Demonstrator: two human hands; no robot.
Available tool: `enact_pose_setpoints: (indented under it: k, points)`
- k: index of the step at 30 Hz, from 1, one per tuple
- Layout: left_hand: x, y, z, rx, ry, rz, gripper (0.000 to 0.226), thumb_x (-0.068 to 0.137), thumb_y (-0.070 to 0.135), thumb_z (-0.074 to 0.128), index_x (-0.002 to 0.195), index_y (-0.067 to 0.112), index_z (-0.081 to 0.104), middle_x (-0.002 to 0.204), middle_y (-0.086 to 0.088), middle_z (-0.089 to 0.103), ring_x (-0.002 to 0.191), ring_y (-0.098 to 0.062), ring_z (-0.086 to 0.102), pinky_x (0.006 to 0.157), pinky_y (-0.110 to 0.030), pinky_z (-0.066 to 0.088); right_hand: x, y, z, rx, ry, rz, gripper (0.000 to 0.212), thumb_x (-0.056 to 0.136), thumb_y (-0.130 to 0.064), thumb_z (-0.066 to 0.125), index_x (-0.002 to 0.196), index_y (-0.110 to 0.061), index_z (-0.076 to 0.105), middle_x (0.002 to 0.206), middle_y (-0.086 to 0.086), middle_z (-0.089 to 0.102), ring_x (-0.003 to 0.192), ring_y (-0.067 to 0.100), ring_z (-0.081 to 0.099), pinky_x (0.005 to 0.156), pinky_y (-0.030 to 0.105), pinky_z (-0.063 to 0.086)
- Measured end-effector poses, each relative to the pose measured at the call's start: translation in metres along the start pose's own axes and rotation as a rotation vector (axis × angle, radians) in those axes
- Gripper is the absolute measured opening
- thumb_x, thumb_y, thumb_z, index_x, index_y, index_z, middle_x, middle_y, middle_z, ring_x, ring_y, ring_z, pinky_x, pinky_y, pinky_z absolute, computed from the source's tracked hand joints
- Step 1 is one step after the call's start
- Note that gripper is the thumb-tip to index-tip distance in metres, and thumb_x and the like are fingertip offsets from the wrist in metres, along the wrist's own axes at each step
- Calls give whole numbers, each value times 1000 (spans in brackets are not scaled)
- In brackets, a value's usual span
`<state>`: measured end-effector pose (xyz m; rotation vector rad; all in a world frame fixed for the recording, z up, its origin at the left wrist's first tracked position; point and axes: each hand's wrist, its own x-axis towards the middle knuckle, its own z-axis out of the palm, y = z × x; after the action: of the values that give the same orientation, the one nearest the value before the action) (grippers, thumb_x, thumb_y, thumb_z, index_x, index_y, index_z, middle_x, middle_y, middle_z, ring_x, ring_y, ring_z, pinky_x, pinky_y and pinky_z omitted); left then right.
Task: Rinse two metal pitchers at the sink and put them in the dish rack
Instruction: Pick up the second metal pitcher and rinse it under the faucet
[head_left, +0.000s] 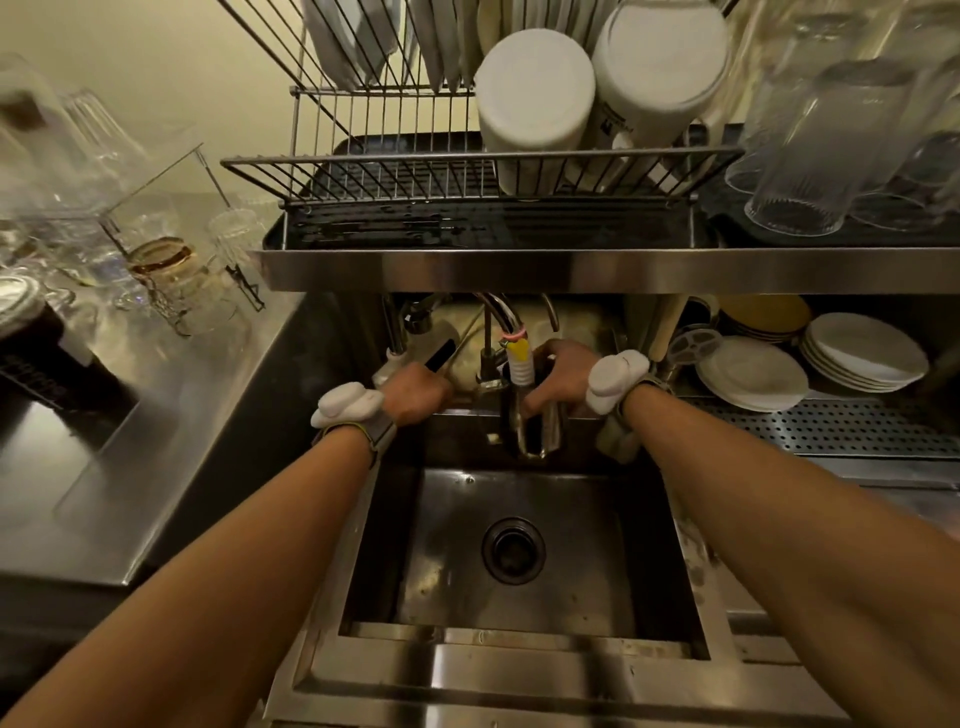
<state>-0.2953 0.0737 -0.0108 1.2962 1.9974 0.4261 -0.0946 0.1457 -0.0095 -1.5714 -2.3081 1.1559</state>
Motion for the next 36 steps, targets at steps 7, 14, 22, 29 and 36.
enact_pose_setpoints:
  k: [7, 14, 22, 29, 36]
  points:
    - [-2, -7, -10, 83, 22, 21, 26, 88, 31, 56, 96, 11, 71, 106, -11, 69, 99, -27, 64, 85, -32, 49, 6, -1, 7, 76, -61, 16, 72, 60, -26, 87, 123, -15, 54, 114, 3, 61, 102, 24, 61, 80, 36, 56]
    - [3, -13, -14, 122, -14, 39, 33, 93, 32, 51, 99, 6, 71, 106, -14, 69, 93, -22, 64, 86, -33, 48, 5, -4, -1, 154, -99, 70, 52, 64, -23, 85, 107, -16, 57, 98, 0, 63, 87, 17, 63, 67, 33, 57]
    - [10, -15, -15, 137, -28, 52, 33, 94, 30, 50, 98, 4, 71, 105, -15, 69, 93, -23, 64, 86, -34, 48, 4, -1, 1, 172, -138, 112, 62, 64, -25, 85, 119, -18, 56, 111, 4, 61, 96, 22, 62, 65, 33, 58]
    - [17, -15, -11, 144, -39, 49, 37, 94, 36, 50, 99, 6, 71, 104, -14, 71, 99, -27, 66, 93, -39, 50, 4, -8, 2, 199, -111, 73, 52, 66, -22, 85, 113, -15, 63, 102, 3, 67, 89, 19, 65, 77, 39, 59]
    - [17, -18, -10, 23, -51, 72, 41, 95, 39, 49, 103, 4, 68, 104, -16, 71, 99, -30, 68, 95, -46, 52, 5, -7, 3, 110, -43, 59, 58, 60, -24, 87, 112, -13, 62, 107, 9, 68, 95, 26, 66, 81, 47, 58]
